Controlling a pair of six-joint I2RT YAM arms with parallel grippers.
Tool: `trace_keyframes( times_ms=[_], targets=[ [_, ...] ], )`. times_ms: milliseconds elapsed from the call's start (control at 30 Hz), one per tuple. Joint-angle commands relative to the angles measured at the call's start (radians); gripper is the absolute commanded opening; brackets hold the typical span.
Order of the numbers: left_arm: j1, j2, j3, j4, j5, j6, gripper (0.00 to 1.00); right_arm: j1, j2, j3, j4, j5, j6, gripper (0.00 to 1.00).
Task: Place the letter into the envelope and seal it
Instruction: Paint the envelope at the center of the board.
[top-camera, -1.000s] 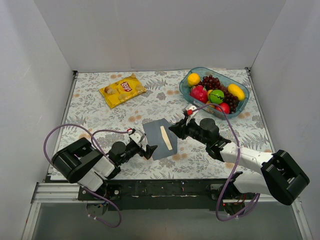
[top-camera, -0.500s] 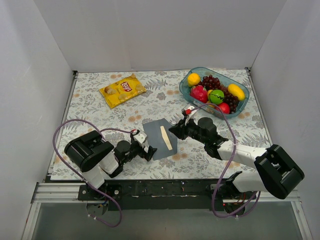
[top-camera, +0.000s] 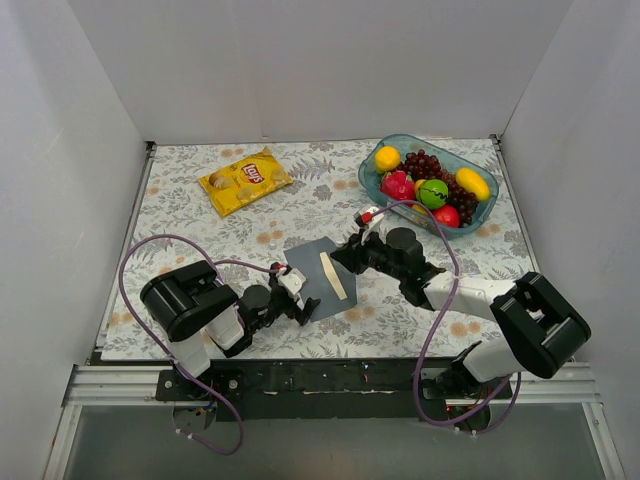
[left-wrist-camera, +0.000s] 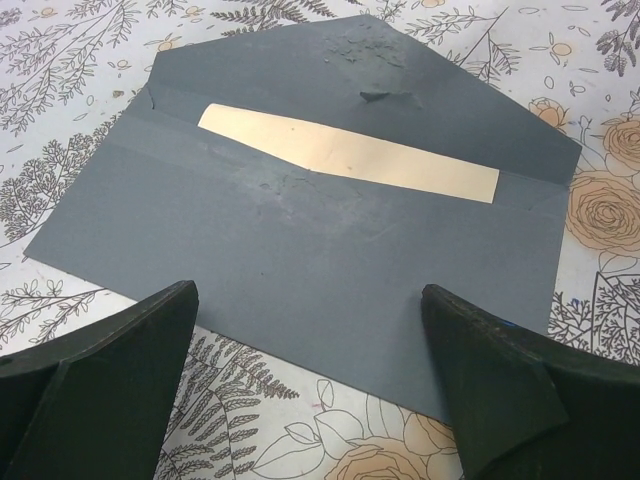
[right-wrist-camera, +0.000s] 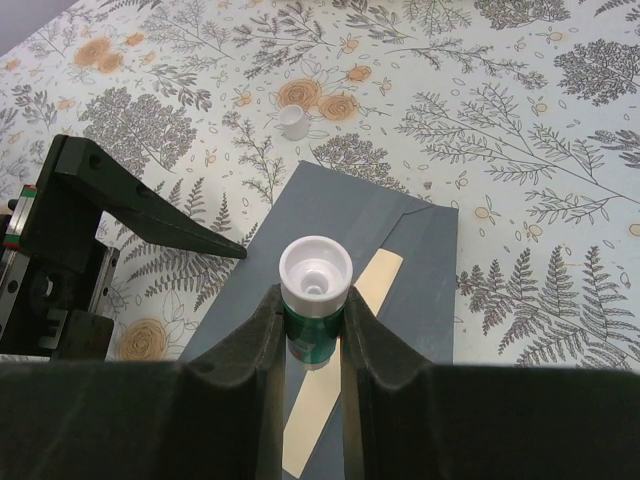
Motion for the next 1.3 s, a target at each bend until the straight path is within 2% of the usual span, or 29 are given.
trace_keyframes(
  times_ms=[0, 167, 300, 733, 1133, 1267],
  targets=[
    [-0.008, 0.018, -0.013, 0.118, -0.049, 0.002, 0.93, -0.005, 0.012, 0.046, 0.073, -0.012, -0.014, 0.01],
    [-0.008, 0.029, -0.012, 0.101, -0.041, -0.039, 0.93, -0.005, 0.036, 0.051, 0.088, -0.01, -0.011, 0.01],
    [-0.008, 0.061, -0.047, 0.167, -0.022, -0.105, 0.93, -0.005, 0.073, 0.062, 0.11, -0.01, -0.008, 0.01],
    [-0.008, 0.11, -0.042, 0.181, -0.007, -0.128, 0.93, 0.003, 0.179, 0.108, 0.147, -0.018, -0.013, 0.01],
    [-0.008, 0.115, -0.036, 0.173, -0.012, -0.133, 0.93, 0.049, 0.283, 0.102, 0.373, -0.01, -0.099, 0.01],
    [-0.008, 0.116, -0.036, 0.176, -0.018, -0.134, 0.93, 0.054, 0.3, 0.117, 0.394, 0.01, -0.122, 0.01]
  ],
)
